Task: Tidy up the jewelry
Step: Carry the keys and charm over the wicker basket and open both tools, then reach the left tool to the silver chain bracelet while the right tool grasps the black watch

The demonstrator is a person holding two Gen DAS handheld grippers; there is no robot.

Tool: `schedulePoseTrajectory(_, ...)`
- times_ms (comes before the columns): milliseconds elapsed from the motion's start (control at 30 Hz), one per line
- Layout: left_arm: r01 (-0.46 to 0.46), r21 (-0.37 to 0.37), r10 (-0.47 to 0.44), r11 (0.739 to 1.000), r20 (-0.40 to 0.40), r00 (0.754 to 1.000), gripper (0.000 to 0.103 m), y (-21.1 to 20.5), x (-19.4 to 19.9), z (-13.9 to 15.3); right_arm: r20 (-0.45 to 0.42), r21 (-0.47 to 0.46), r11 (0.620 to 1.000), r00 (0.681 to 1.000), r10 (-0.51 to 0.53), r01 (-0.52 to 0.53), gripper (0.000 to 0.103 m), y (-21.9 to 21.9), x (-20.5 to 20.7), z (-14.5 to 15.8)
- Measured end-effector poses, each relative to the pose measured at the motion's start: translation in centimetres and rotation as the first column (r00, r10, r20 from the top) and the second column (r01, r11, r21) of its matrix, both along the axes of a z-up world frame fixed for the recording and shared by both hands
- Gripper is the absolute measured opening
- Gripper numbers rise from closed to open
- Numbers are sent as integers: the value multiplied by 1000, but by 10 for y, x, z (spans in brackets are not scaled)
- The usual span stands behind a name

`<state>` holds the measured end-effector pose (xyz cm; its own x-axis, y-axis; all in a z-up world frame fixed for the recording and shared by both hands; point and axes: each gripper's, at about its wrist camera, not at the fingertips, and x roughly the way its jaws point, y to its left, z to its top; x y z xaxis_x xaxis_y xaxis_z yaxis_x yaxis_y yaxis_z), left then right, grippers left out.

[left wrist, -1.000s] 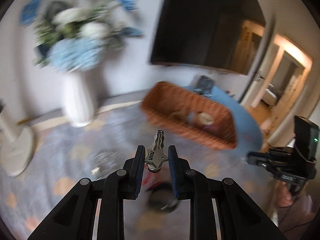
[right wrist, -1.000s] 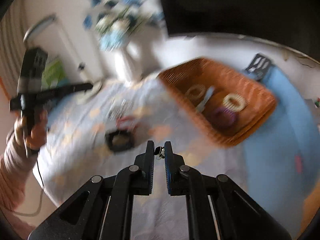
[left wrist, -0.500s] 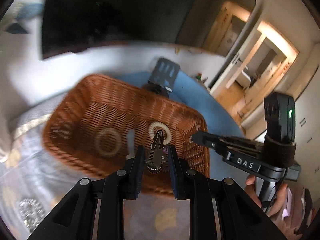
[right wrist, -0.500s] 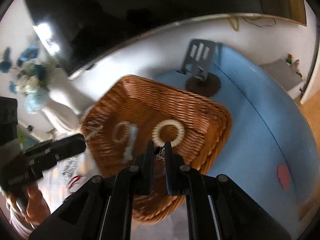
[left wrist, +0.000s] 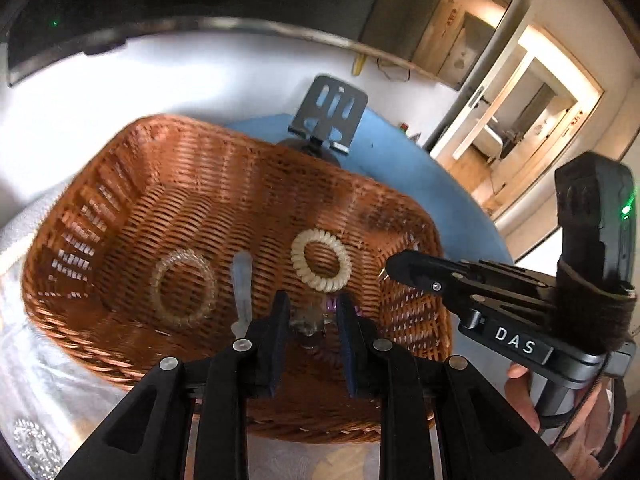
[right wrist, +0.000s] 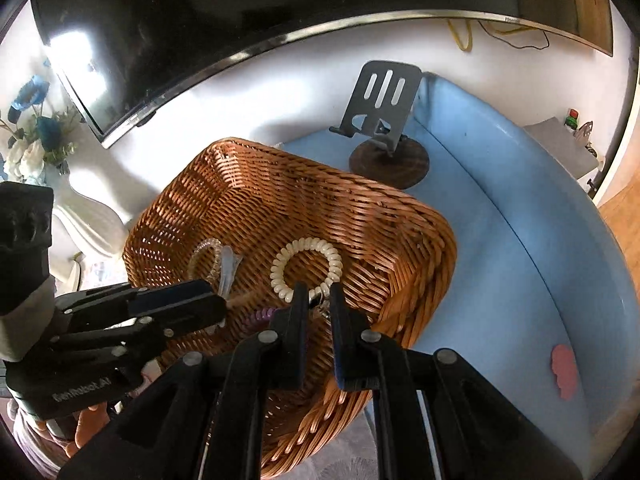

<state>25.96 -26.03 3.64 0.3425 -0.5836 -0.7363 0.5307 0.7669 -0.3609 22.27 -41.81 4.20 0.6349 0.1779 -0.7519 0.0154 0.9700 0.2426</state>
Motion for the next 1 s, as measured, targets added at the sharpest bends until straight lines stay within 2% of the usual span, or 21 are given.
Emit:
schedulePoseTrajectory(33,1,-7,-1,1000,5,1000,28,2,-1,4,10,-2,1000,1000,-2,2,14,0,-1,2)
schedulePoseTrajectory(100,-3,-32,3,999,20,1000,41,10,-6,14,32,2,1000,999,-6,6,17,-1,-5,6)
schedulePoseTrajectory(133,-6,-43,7,999,31,999,43,16,-10,19,43,9,1000,999,-7,7,20,-1,-8,9)
schedulePoseTrajectory(200,-12,-53,15,999,56,998,45,25,-17,31,66,21,1000,998,-10,8,27,0,-14,16)
schedulePoseTrajectory(400,-38,-71,50,997,183,982,45,76,-68,82,193,65,997,981,29,-42,39,17,-56,52)
schedulePoseTrajectory(467,-54,-74,71,996,241,968,47,103,-94,103,242,54,995,968,63,-78,51,28,-75,64)
schedulePoseTrajectory(533,-90,-66,105,994,296,949,55,135,-123,123,281,10,993,953,111,-118,82,47,-96,74)
schedulePoseTrajectory(567,-110,-66,125,992,315,941,64,150,-135,130,301,-16,990,944,138,-140,85,58,-108,78)
schedulePoseTrajectory(600,-131,-66,146,989,328,933,72,163,-144,135,326,-40,986,931,165,-161,85,69,-120,81)
schedulePoseTrajectory(667,-198,-69,209,978,350,913,77,197,-167,143,348,-89,977,913,215,-196,85,89,-140,82)
schedulePoseTrajectory(800,-305,-75,312,950,318,895,77,256,-192,143,326,-119,952,895,304,-281,85,124,-162,70)
schedulePoseTrajectory(900,-383,-89,392,919,284,875,77,300,-203,128,278,-119,932,890,361,-341,85,147,-165,51)
schedulePoseTrajectory(1000,-419,-105,432,902,225,874,77,339,-207,103,224,-131,915,888,402,-381,85,161,-162,36)
